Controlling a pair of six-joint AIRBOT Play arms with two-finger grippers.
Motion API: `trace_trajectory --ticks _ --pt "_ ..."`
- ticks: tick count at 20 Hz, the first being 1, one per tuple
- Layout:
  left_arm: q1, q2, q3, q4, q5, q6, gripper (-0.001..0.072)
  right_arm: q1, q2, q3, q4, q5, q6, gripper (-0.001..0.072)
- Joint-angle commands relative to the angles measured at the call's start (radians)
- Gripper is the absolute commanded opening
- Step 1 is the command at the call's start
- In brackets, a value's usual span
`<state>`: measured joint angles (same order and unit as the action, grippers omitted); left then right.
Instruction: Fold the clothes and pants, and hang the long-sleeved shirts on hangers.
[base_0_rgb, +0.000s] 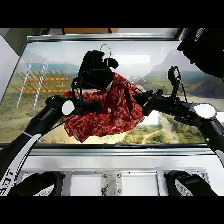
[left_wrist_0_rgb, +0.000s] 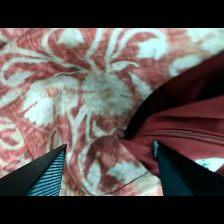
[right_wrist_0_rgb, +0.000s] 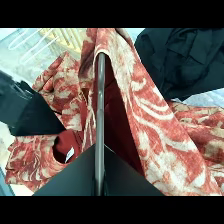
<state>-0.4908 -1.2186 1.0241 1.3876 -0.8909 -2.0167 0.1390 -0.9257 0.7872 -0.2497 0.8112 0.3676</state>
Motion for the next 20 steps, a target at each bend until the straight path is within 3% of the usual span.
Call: trace_trajectory --ticks 1,7,8,9,10,11,12,20 --pt "-0.011 -0.059 0.037 0.008 -0.145 -0.014 0.059 0.001 0.001 0.0 0.0 0.001 0.0 0.0001" --pt "-0.094 -0.107 0.037 0.003 -0.139 -0.015 0.0589 0.001 0.001 0.0 0.0 0.001 0.0 0.0002" --pt "-0.093 -0.106 0.037 0.006 -0.139 -0.016 0.0525 0.001 0.001 0.0 0.0 0.001 0.0 0.0002" --pt "-0.085 -0.103 0.037 0.009 -0.139 -0.016 0.0366 0.001 0.001 0.0 0.0 0.0 0.0 0.0002" --pt "-0.072 -0.097 0.037 0.008 -0.142 -0.017 0.0364 0.001 0.001 0.0 0.0 0.0 0.0 0.0002" --pt "-0.056 -0.089 0.037 0.009 -0.151 -0.016 0.0303 0.001 0.003 0.0 0.0 0.0 0.0 0.0001" --pt "-0.037 -0.082 0.037 0.01 -0.161 -0.01 0.0026 0.0 0.006 0.0 0.0 -0.002 0.0 0.0001" --pt "0.195 0.074 0.037 0.009 -0.208 0.053 0.0012 -0.021 0.111 0.0 0.003 0.021 0.015 0.0005"
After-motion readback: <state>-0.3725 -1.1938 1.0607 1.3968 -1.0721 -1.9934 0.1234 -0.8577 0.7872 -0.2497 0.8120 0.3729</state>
